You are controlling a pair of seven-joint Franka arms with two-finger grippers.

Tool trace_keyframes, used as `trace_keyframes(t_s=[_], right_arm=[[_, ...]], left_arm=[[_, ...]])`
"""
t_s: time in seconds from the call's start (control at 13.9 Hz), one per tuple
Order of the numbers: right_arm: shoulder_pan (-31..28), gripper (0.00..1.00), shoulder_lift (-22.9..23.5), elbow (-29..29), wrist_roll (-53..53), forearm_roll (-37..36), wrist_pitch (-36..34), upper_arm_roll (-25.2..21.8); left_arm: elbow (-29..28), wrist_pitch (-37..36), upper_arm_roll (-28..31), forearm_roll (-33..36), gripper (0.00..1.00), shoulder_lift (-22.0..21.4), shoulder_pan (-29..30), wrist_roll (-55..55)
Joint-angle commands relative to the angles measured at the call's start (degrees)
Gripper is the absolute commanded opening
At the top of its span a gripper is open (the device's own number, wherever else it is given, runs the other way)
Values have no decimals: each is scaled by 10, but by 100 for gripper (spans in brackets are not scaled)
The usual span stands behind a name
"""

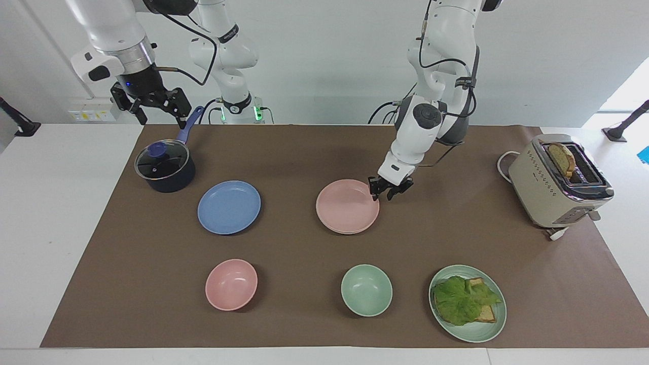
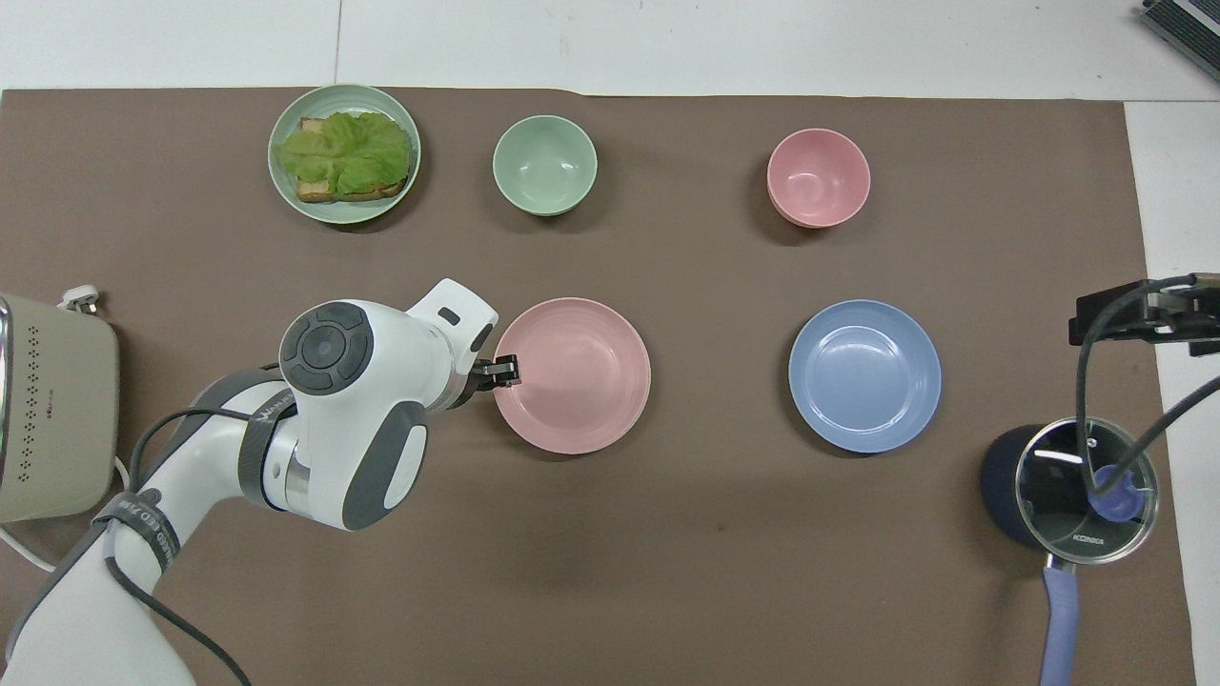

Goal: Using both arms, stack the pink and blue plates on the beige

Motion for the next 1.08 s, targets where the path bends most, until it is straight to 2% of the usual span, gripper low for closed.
trace_keyframes(t_s=[0.0,0.07,0.29,0.5,0.79,1.0], right_arm=[[-8,100,-7,-9,-13,12,0,0],[-8,100,-8,-9,-13,12,0,0],[-7,100,-8,-8,-12,11,-1,0],[-8,100,-8,-8,-13,11,0,0],[-13,100,-7,-8,-28,11,4,0],[-15,100,-7,-17,-43,11,25,-1]], left_arm=[[0,1,12,10,100,-3,-2,-3],[8,-19,20,11,100,-11,10,-3],[68,-130,22,84,100,-37,62,5],[69,-139,25,85,100,-67,113,81],[75,-207,25,85,100,-107,185,205],[125,-287,26,85,100,-114,205,245]])
